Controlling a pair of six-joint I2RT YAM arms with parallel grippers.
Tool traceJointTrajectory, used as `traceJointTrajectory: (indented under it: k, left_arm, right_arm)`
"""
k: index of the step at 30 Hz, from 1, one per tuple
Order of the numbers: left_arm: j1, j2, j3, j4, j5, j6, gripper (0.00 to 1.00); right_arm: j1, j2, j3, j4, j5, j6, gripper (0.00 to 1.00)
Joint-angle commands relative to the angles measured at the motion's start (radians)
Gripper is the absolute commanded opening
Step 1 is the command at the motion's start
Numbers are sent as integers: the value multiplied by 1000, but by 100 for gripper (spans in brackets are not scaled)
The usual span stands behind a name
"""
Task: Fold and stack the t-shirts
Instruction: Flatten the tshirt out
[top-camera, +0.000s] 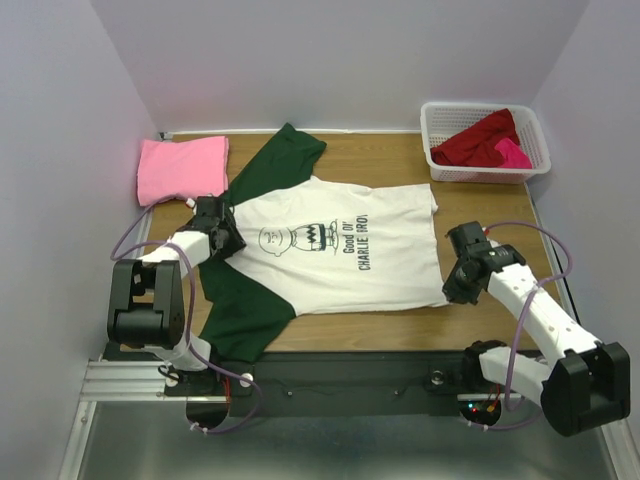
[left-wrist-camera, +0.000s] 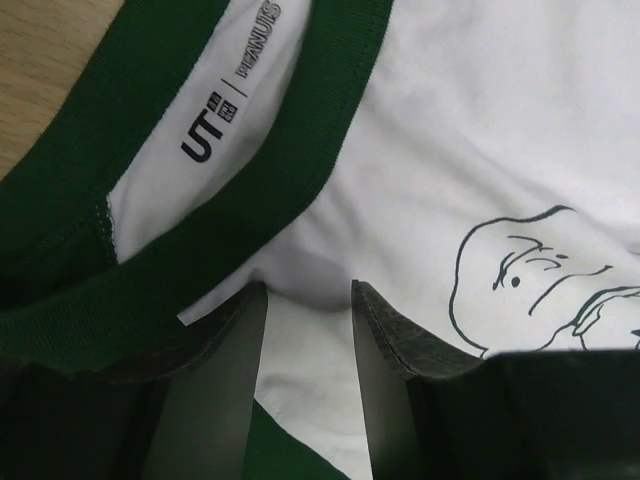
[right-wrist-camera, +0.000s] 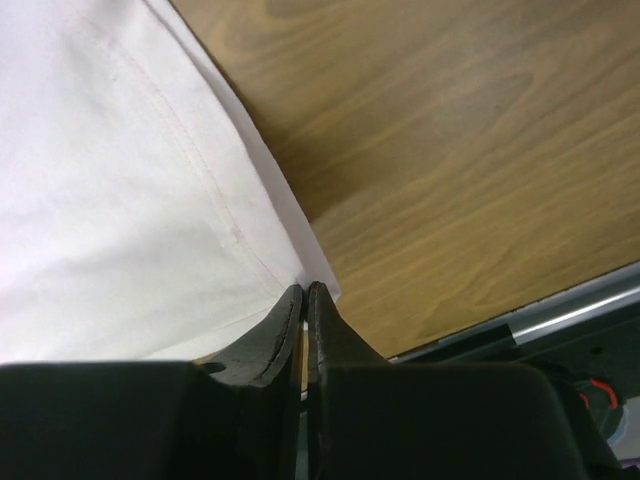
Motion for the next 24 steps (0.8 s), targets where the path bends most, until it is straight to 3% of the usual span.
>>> traceJointTrajectory:
  k: [1,9,10,15,21,24]
  left_arm:
    - [20,26,6,-15,30,-12,51]
    - [23,-2,-11,-20,16,-4,51]
    - [21,-8,-5,-26,18,1,52]
    - [15,-155,25,-92,16,13,66]
    - [-61,-313,51,-167,-74,-25,70]
    - [-80,-266,66,-167,-100,-19,70]
  right_arm:
    - [-4,-48,-35,-87,8,66,10]
    - [-1,-66,-17,-135,19,92,21]
    - [-2,-74,-7,-139,28,94,32]
    - [-2,-82,91,-101,28,-9,58]
    - [-2,100,189,113,-87,-161,59]
    - [-2,260,256,277,-171,-213,57]
